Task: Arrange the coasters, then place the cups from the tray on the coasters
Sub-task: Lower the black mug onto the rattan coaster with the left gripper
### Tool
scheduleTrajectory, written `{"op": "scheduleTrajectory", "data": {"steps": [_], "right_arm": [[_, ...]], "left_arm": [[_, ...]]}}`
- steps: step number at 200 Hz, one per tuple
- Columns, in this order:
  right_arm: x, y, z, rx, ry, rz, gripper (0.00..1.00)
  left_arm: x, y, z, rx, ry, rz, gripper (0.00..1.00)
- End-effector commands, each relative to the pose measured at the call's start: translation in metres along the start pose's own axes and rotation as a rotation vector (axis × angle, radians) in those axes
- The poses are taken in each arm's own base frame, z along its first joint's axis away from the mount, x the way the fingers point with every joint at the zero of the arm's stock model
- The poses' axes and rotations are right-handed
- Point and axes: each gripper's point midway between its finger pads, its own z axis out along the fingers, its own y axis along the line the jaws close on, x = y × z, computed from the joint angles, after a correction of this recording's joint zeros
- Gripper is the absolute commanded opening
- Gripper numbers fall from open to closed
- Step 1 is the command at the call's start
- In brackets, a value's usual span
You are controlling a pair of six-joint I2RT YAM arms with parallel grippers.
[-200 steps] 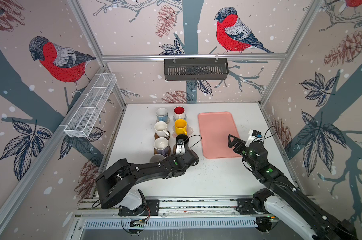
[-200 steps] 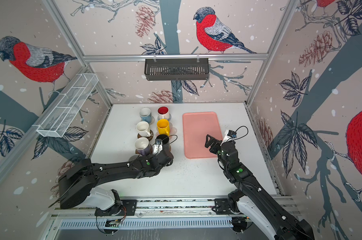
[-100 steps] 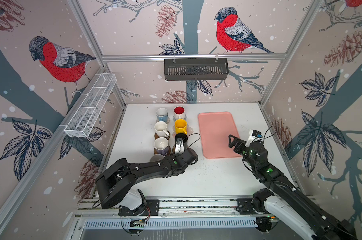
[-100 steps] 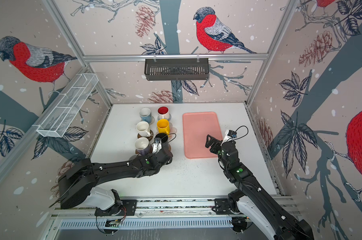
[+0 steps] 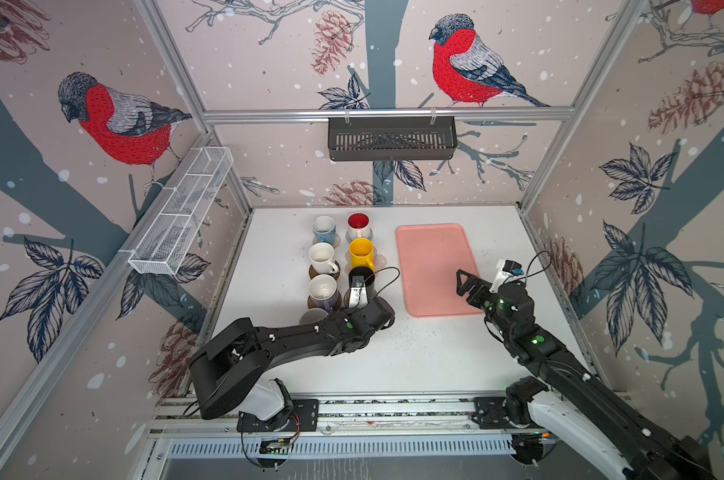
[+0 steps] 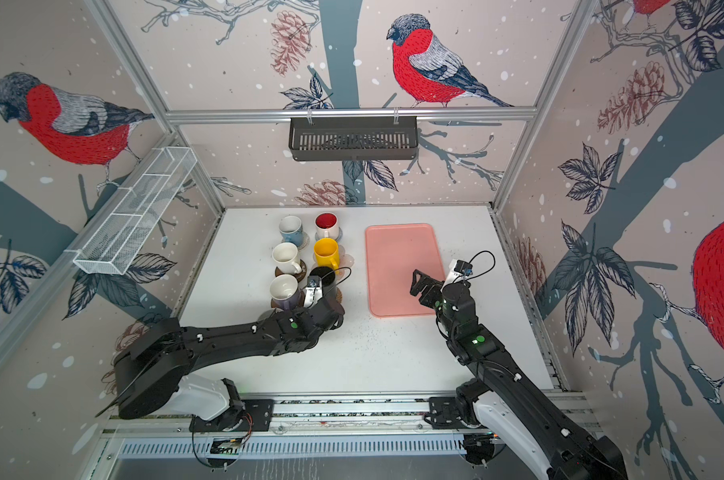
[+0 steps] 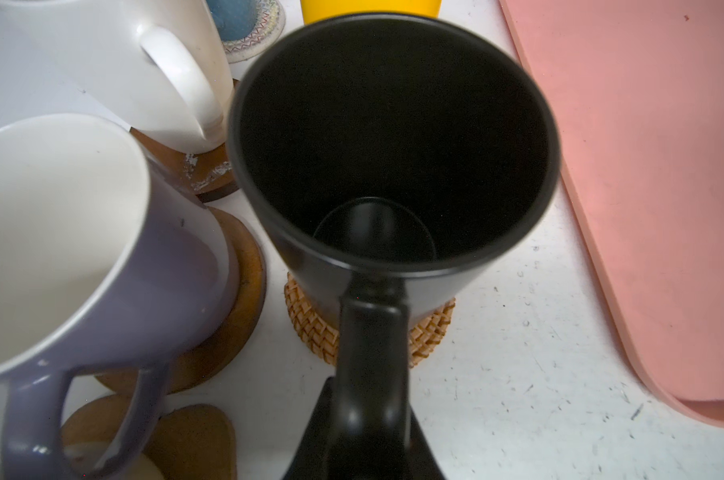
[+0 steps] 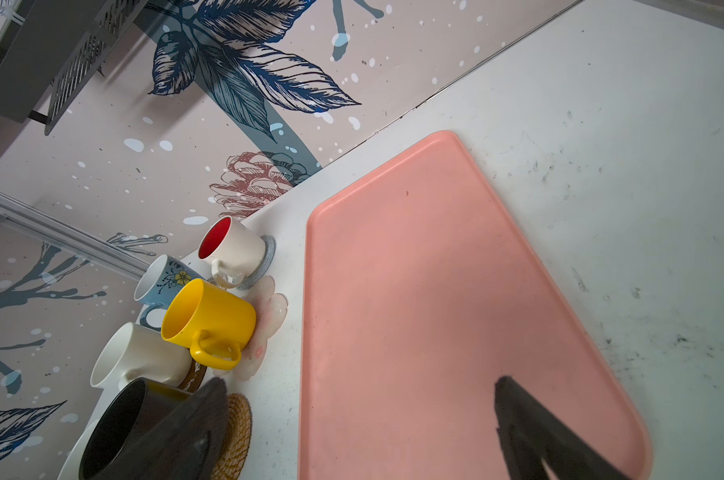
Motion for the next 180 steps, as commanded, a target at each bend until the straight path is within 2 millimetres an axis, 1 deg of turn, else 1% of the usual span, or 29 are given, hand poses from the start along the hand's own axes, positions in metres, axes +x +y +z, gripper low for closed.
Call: {"op": "scheduleTrajectory", "data": {"steps": [1,71,112,152,180], "right_arm": [[-0.008,0.008,-0.001,-0.031,-0.028,0.006,0.99],[-0.007,0.004,-0.001,-0.02,-0.028,0.004,0.99],[-0.004,0.001,-0.001,-0.015,-0.025,0.002,1.0],[-0.004,-0.003,-0.001,-0.006,-0.029,0.002,1.0],[-0.006,-0.004,-0.003,-0.006,-0.033,0.004,0.99]], "left_arm": [[-0.014,-0.001,0.001,-0.008,-0.064,-0.043,0.0],[-0.004,0.001,0.005,0.001,-0.044,-0.061,0.0],[-0.001,-0.003,0.006,0.019,-0.041,-0.065,0.0],[-0.007,-0.008,0.005,0.035,-0.052,-0.075,0.0],[-0.009,-0.007,0.005,0.029,-0.058,-0.07,0.0]]}}
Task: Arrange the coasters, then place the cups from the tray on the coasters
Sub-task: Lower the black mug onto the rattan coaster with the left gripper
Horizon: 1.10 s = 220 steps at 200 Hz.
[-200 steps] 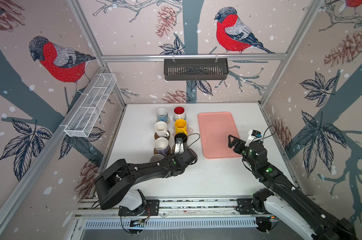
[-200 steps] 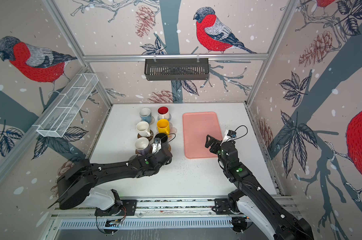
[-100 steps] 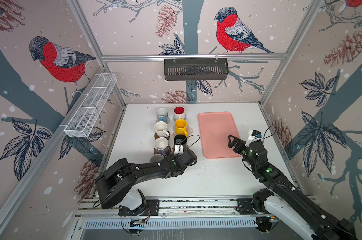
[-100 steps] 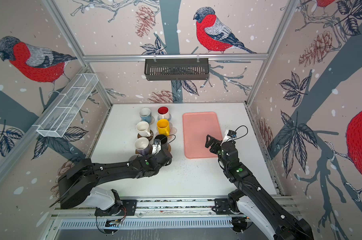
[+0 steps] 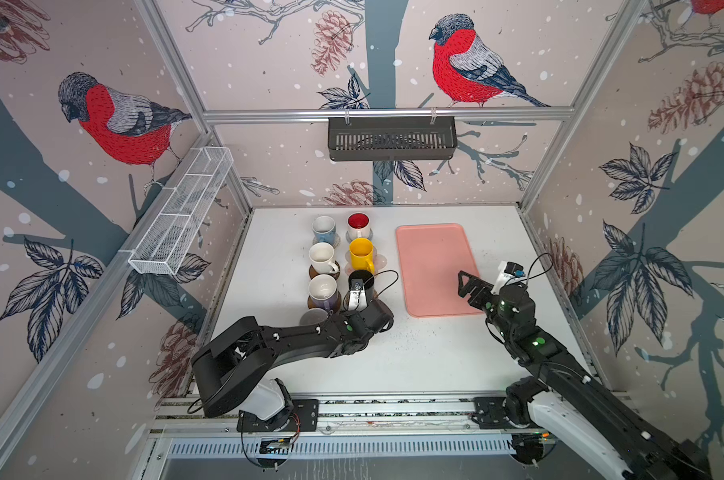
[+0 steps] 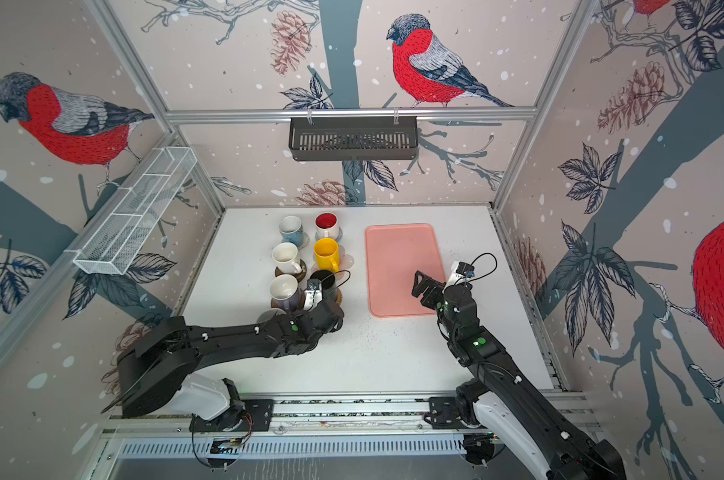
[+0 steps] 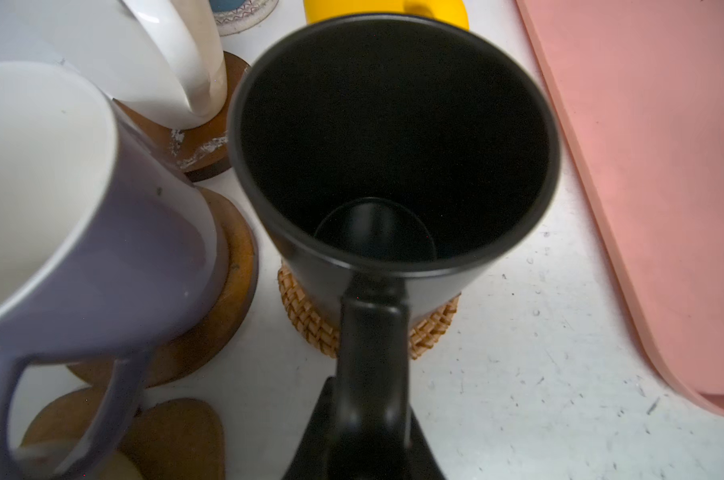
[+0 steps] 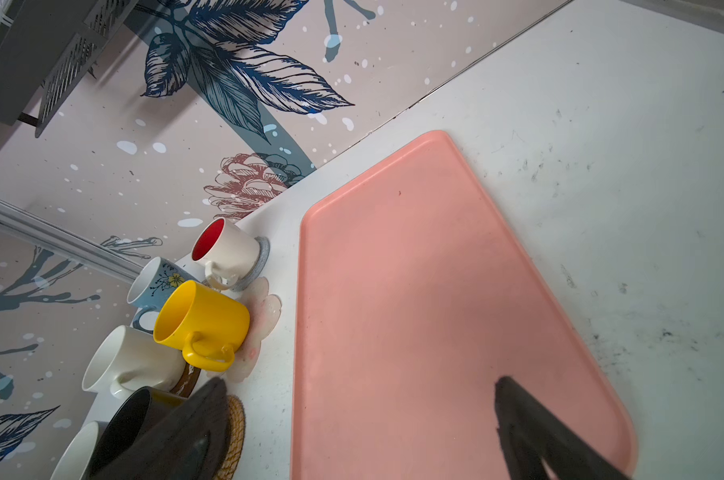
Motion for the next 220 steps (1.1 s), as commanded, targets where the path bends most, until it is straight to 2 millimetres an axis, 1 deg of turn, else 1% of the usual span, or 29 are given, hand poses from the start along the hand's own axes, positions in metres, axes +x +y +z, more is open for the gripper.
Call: {"op": "scheduleTrajectory", "data": {"steps": [1,60,147,167,182,195,205,220], "right_arm": [[-0.006,0.004,-0.001,-0.018,-0.024,-0.001,0.99],[-0.005,0.001,-0.001,-0.018,-0.021,0.0,1.0],[-0.003,-0.002,0.0,-0.01,-0.016,0.001,0.99],[-0.003,-0.002,0.0,-0.012,-0.014,0.003,0.99],[-0.003,-0.002,-0.001,-0.015,-0.015,0.003,0.99],[-0.003,-0.002,-0.001,-0.015,-0.016,0.004,1.0],[-0.004,-0.002,-0.001,-0.015,-0.019,0.004,1.0],[-0.004,-0.002,-0.002,-0.016,-0.017,0.003,1.0]], "left_arm": [[-0.019,-0.007,-0.002,0.017,-0.07,-0.051,0.0],[-0.016,-0.007,0.0,0.014,-0.063,-0.048,0.0],[-0.003,-0.009,0.007,0.014,-0.015,-0.026,0.0],[0.0,-0.008,0.008,0.008,-0.004,-0.02,0.13],[0.001,-0.009,0.007,0.009,0.002,-0.015,0.26],[0.0,-0.008,0.007,0.009,0.002,-0.014,0.32],[0.001,-0.008,0.006,0.01,0.004,-0.01,0.4],[0.002,-0.008,0.005,0.012,0.004,-0.008,0.48]]}}
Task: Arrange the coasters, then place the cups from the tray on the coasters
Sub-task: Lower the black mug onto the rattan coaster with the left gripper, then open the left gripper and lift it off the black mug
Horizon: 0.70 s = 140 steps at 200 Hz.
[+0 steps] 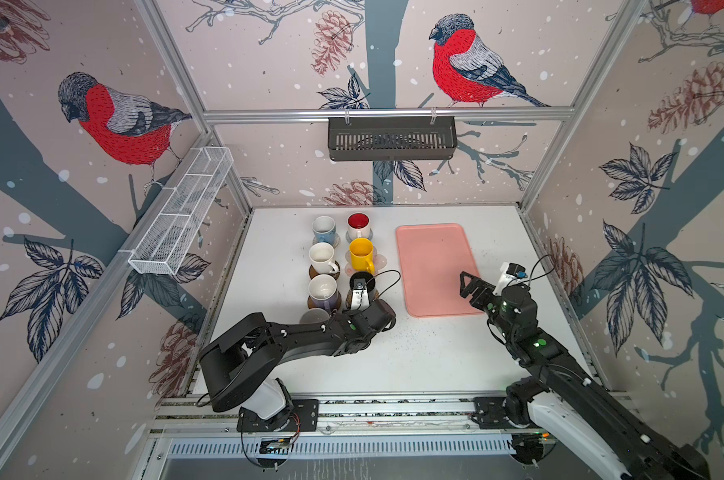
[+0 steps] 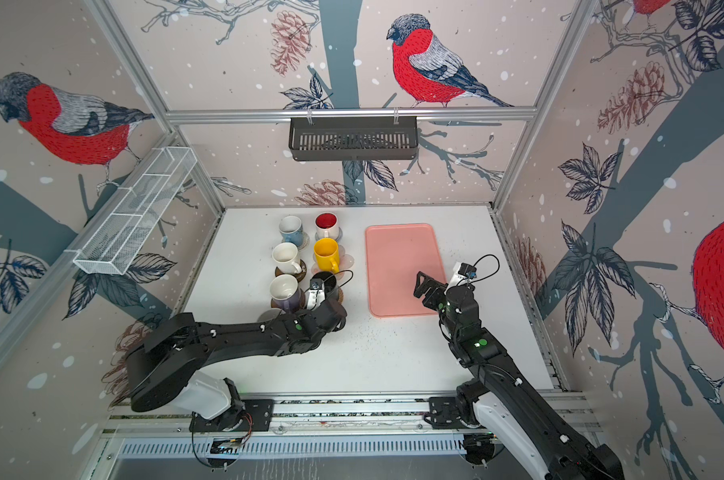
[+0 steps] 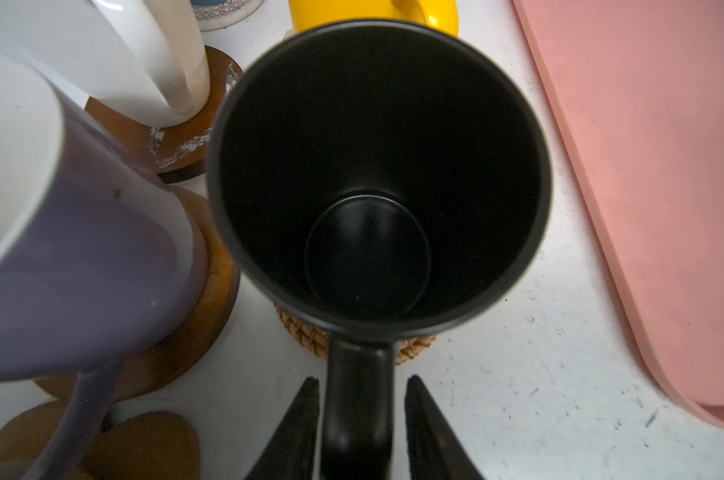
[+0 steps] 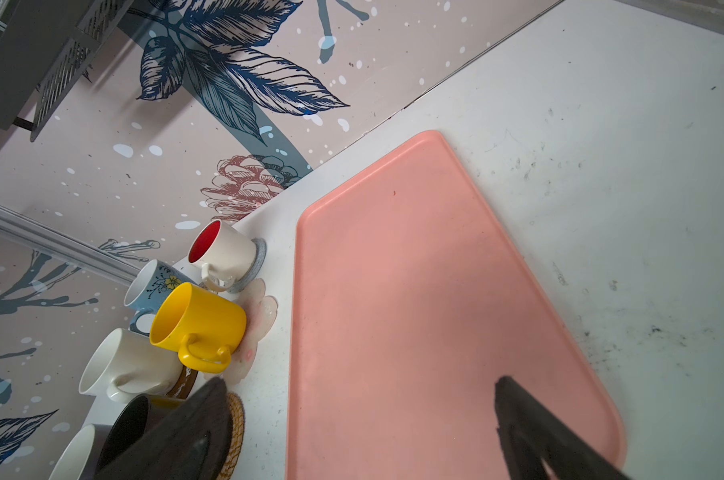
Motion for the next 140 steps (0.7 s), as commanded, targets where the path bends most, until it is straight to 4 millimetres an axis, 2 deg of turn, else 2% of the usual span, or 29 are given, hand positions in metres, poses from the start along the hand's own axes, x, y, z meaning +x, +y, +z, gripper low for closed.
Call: {"op": "scheduleTrajectory", "data": {"steps": [1,45,60,97,140], "right_arm": [[-0.004,0.004,-0.001,-0.018,-0.016,-0.005,1.0],[-0.006,0.002,-0.003,-0.01,-0.024,-0.014,0.99],[-0.007,0.001,-0.004,-0.008,-0.026,-0.018,0.99],[-0.012,0.003,-0.006,-0.008,-0.029,-0.023,0.99],[-0.022,0.008,-0.012,-0.016,-0.049,-0.044,1.0]], "left_arm": [[-0.003,-0.002,-0.002,0.009,-0.009,-0.01,0.48],[-0.004,-0.004,-0.008,0.009,-0.019,0.0,0.66],[-0.007,-0.005,-0.012,0.01,-0.026,0.005,0.69],[-0.027,-0.007,-0.027,0.033,-0.068,-0.004,0.73],[-0.061,-0.001,-0.059,0.062,-0.14,-0.027,0.83]]}}
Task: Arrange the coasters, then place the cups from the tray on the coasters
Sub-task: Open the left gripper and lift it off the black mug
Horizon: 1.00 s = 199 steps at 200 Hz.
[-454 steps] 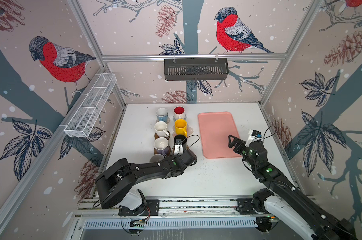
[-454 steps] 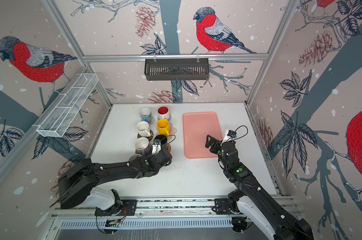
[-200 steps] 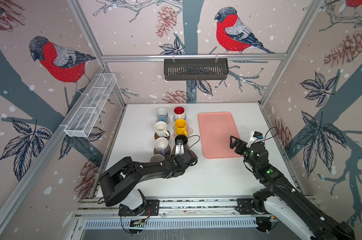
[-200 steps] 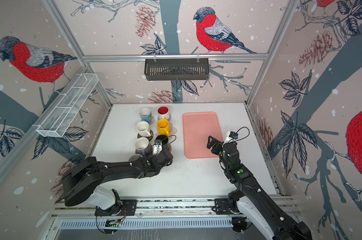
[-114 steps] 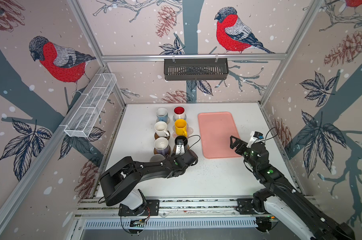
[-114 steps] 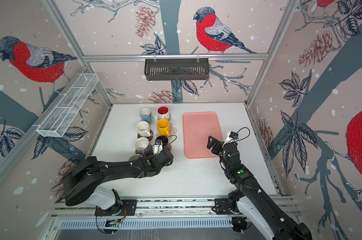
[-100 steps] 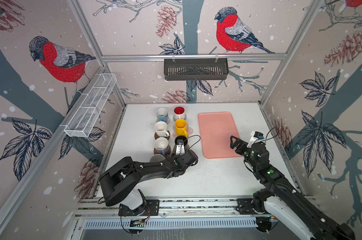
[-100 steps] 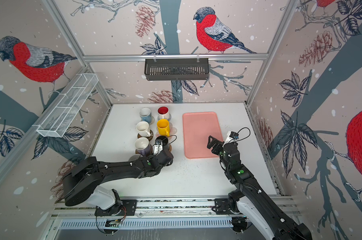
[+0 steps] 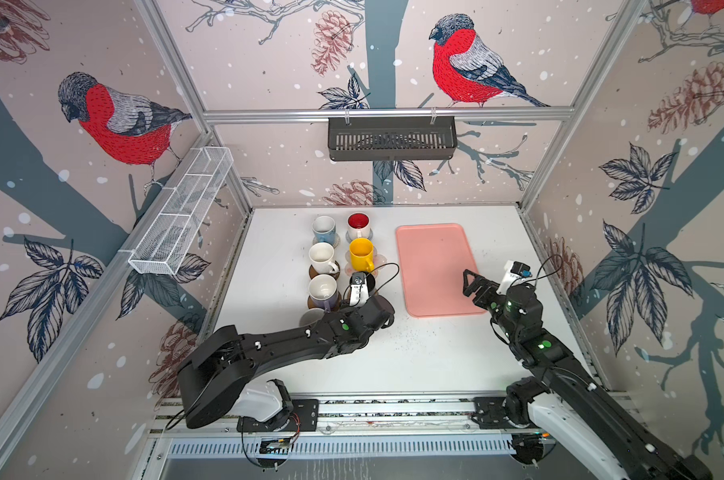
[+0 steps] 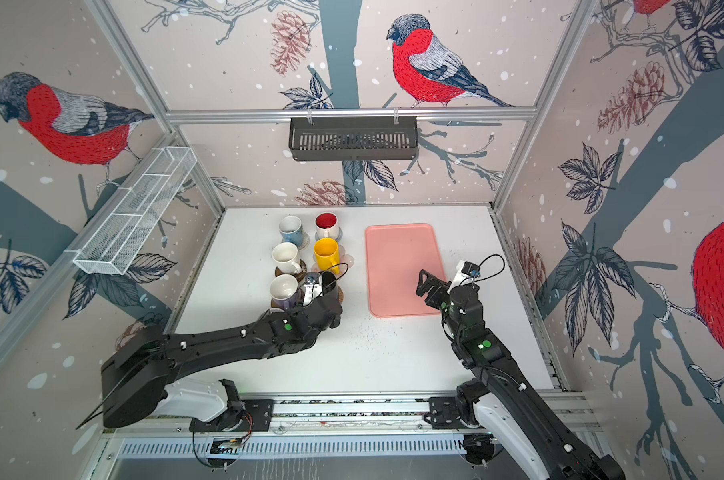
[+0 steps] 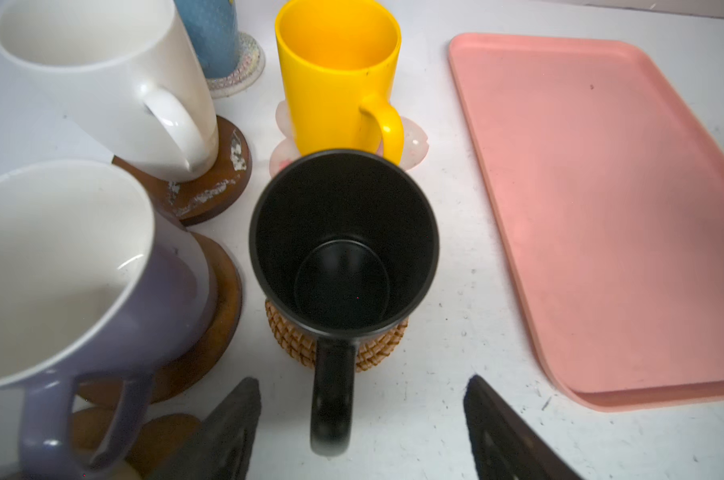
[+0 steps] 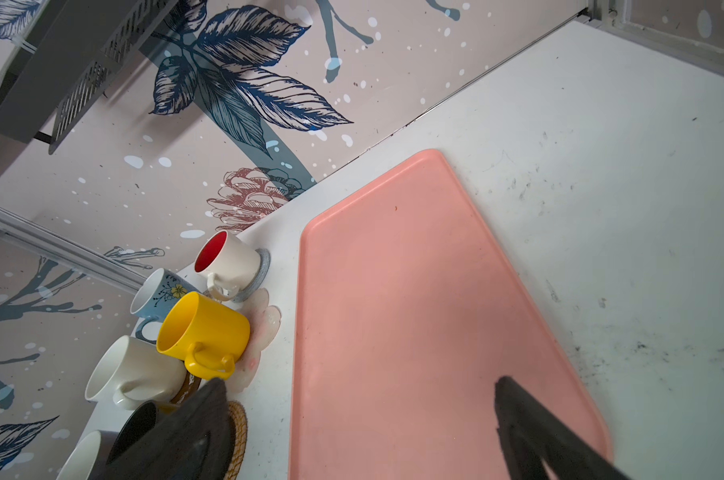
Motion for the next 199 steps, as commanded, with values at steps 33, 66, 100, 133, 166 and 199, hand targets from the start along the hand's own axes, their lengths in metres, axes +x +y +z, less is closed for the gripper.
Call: {"op": "scheduleTrajectory", "data": {"steps": [33,66,100,133,166,199], "right_arm": [[-0.013,0.009,-0.006,-0.006,-0.007,-0.092,0.99],[-0.032,0.021,-0.008,-0.013,-0.034,-0.156,1.0],[-0.046,0.035,-0.006,-0.034,-0.05,-0.218,0.99],[-0.044,0.027,-0.003,-0.014,-0.087,-0.272,1.0],[-0.045,0.007,-0.005,0.028,-0.211,-0.307,0.99],[-0.048,-0.014,0.0,0.113,-0.239,-0.305,1.0]], "left_arm": [[-0.047,0.02,-0.042,-0.007,-0.128,-0.015,0.97],[-0.073,0.045,-0.071,-0.028,-0.233,-0.052,0.97],[-0.095,0.057,-0.1,0.018,-0.311,-0.033,0.97],[-0.101,0.086,-0.115,-0.054,-0.382,-0.052,0.97],[-0.128,0.126,-0.129,-0.118,-0.459,-0.146,0.97],[-0.151,0.175,-0.108,-0.268,-0.401,-0.174,0.97]]}}
